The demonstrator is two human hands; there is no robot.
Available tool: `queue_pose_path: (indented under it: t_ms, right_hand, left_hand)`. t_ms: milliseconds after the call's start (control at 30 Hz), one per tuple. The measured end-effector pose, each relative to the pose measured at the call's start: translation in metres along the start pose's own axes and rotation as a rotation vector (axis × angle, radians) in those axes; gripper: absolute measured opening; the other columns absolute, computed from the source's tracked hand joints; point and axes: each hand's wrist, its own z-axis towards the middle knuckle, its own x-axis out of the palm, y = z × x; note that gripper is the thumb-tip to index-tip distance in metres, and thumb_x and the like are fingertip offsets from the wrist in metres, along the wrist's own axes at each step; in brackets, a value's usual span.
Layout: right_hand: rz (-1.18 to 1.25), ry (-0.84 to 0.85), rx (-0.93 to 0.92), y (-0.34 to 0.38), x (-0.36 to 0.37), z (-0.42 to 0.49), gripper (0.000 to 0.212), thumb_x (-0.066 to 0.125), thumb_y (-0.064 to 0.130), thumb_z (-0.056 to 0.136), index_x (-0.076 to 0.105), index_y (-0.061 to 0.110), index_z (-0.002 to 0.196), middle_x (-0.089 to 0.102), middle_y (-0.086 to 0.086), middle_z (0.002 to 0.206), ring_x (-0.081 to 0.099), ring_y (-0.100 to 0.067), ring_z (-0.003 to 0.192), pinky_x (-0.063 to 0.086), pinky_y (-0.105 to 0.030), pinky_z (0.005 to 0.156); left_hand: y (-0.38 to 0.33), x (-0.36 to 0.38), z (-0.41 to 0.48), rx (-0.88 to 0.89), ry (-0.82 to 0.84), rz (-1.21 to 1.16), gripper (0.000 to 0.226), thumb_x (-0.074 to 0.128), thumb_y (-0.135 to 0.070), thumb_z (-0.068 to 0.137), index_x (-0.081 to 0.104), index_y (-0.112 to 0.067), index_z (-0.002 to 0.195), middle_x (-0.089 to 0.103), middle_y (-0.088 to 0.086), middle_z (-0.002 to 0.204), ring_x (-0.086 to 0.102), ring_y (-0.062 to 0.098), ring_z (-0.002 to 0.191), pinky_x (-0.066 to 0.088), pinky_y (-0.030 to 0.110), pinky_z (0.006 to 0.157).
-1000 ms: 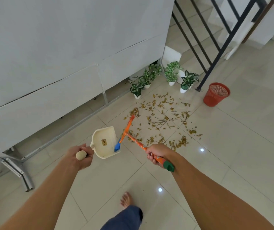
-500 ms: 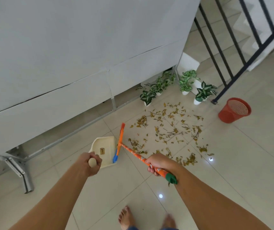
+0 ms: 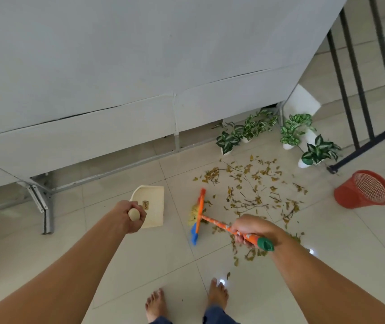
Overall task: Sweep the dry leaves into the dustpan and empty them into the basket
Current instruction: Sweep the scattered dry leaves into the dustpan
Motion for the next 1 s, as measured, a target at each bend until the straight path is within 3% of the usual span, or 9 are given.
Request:
queue_pose_path:
  t_ms: [167,333,500,667,833,1000]
  right_hand:
    - [-0.068,0.069,-0.044,0.010,-0.035,-0.010,0.011,0.048,0.010,0.095,0.053,0.004,0.102,0.056,-0.003,0.067,0.046,-0.005,0.047,0.040,-0.016,0.036]
    - [-0.046,0.085,-0.072,0.009,-0.031,0.012,0.023,0.046,0.011,0.096,0.051,0.003,0.117,0.055,-0.004,0.074,0.048,-0.005,0.046,0.040,-0.016,0.035]
    - [-0.053,0.062,-0.061,-0.007,-0.060,0.003,0.016,0.040,0.011,0.100,0.053,0.011,0.090,0.051,-0.005,0.075,0.045,-0.005,0.049,0.039,-0.014,0.037]
    - [-0.103,0.064,-0.105,-0.015,-0.085,-0.017,0.012,0.041,0.008,0.097,0.049,0.003,0.103,0.054,-0.008,0.076,0.047,-0.006,0.052,0.041,-0.016,0.043]
    - [-0.101,0.074,-0.110,-0.024,-0.087,-0.011,0.021,0.044,0.009,0.096,0.045,0.006,0.116,0.052,-0.005,0.076,0.047,-0.005,0.049,0.040,-0.015,0.038]
    - [-0.098,0.122,-0.061,-0.031,-0.098,-0.007,0.010,0.039,0.008,0.096,0.047,0.008,0.102,0.050,-0.004,0.074,0.044,-0.003,0.051,0.038,-0.014,0.036]
  left_hand:
    - [0.024,0.034,-0.003,0.038,-0.018,-0.022,0.017,0.046,0.000,0.100,0.053,-0.002,0.085,0.046,0.006,0.075,0.034,0.009,0.021,0.035,0.012,0.028]
    - [0.045,0.050,-0.007,0.072,-0.039,-0.017,0.019,0.042,0.002,0.100,0.053,-0.001,0.085,0.047,0.007,0.079,0.034,0.009,0.021,0.036,0.012,0.028]
    - [0.058,0.057,-0.007,0.078,-0.053,-0.013,0.018,0.041,0.001,0.100,0.052,-0.003,0.087,0.048,0.006,0.081,0.034,0.009,0.023,0.036,0.012,0.030]
    - [0.075,0.068,-0.009,0.085,-0.074,-0.001,0.019,0.042,-0.001,0.100,0.050,-0.004,0.084,0.044,0.004,0.075,0.035,0.010,0.022,0.034,0.011,0.028]
    - [0.091,0.083,-0.010,0.110,-0.117,0.052,0.012,0.043,0.002,0.098,0.050,-0.005,0.104,0.044,0.006,0.078,0.041,0.006,0.050,0.035,0.011,0.029]
    - [0.092,0.090,-0.012,0.090,-0.133,0.048,0.015,0.045,0.003,0.096,0.049,-0.006,0.107,0.042,0.006,0.079,0.041,0.008,0.051,0.036,0.012,0.029]
